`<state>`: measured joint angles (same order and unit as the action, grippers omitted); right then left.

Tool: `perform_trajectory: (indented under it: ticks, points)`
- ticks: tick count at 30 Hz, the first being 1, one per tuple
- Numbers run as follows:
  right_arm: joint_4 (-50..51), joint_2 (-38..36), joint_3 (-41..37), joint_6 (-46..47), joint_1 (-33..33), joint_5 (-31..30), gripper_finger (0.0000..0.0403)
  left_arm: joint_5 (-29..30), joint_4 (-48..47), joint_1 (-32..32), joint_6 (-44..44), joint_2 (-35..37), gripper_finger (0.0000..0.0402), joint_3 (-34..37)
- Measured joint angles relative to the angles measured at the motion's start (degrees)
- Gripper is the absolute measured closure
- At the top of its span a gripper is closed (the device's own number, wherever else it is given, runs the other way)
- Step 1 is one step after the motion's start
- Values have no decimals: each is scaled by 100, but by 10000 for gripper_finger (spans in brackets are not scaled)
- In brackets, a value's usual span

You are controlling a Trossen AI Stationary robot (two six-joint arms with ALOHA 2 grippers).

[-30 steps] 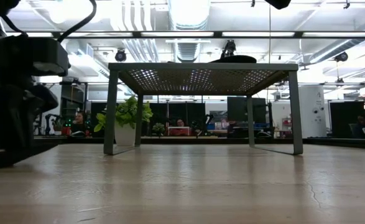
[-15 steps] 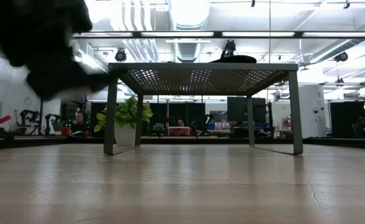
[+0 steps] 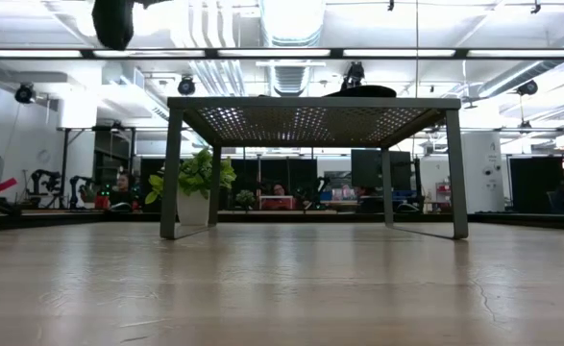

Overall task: Pick & Place Mini shaped plates
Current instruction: Stack the black drop-shaped plate on top of the black drop-shaped plate on the shelf

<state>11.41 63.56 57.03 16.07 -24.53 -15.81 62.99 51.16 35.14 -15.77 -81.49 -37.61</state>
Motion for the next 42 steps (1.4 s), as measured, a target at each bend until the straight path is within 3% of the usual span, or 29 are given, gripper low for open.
perform_trajectory:
  ticks: [3, 8, 15, 20, 27, 42]
  points:
    - [-746, 461, -37, -336, -7, -283, 332, 351, 125, -99, 564, 0, 401, -231]
    - [-2089, 1299, -36, -757, 12, -306, 284, 387, 131, -208, 1241, 0, 401, -522]
    - [-2284, 1929, 367, -1090, 85, -1646, 190, 458, 437, -227, 2161, 0, 401, -746]
    - [-2292, 2361, 786, -1206, 191, -1891, 155, 382, 471, -328, 2298, 0, 401, -787]
    - [-2230, 2766, 1270, -1329, 258, -1889, 155, 256, 516, -366, 2501, 0, 401, -847]
    - [-2238, 2764, 1301, -1345, 323, -1887, 216, -314, 631, -355, 2883, 0, 401, -889]
